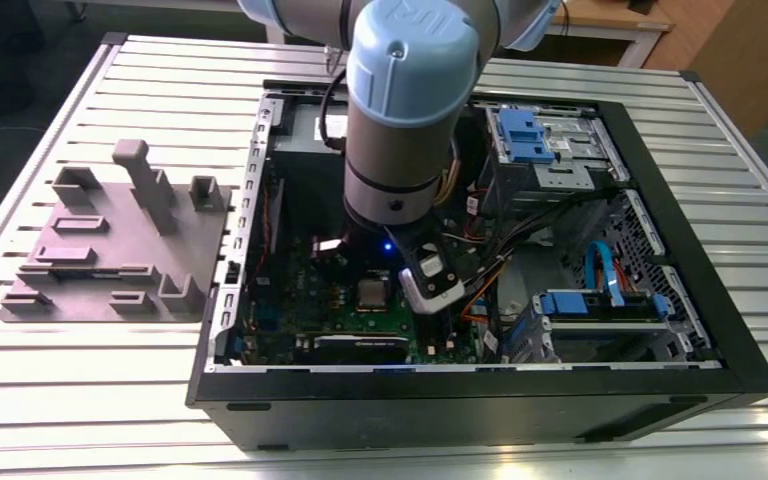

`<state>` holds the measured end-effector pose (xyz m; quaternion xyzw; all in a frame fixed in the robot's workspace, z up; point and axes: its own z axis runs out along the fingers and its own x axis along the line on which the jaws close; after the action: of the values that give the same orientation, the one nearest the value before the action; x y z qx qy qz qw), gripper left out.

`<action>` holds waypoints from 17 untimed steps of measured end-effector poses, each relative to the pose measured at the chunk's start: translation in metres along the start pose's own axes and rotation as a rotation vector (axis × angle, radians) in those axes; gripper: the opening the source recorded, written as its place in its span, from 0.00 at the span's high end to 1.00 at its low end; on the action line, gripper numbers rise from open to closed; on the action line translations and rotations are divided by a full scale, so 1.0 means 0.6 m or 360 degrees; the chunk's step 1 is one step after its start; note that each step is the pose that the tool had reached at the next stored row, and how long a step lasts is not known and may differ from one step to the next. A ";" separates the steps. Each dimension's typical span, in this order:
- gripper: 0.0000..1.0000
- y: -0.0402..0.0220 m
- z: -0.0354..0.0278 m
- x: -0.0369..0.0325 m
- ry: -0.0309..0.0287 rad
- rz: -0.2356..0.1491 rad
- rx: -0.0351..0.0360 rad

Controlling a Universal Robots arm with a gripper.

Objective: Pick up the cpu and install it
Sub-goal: 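Place the cpu into insertion slot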

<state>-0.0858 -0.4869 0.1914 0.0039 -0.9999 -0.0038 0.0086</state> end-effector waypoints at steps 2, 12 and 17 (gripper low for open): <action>0.53 0.000 0.002 0.000 -0.00001 0.0001 0.0000; 0.53 0.000 0.009 0.000 0.00010 0.0002 0.0000; 0.53 0.000 0.009 0.000 0.00012 0.0003 0.0000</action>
<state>-0.0858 -0.4869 0.1859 0.0031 -0.9999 -0.0037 0.0089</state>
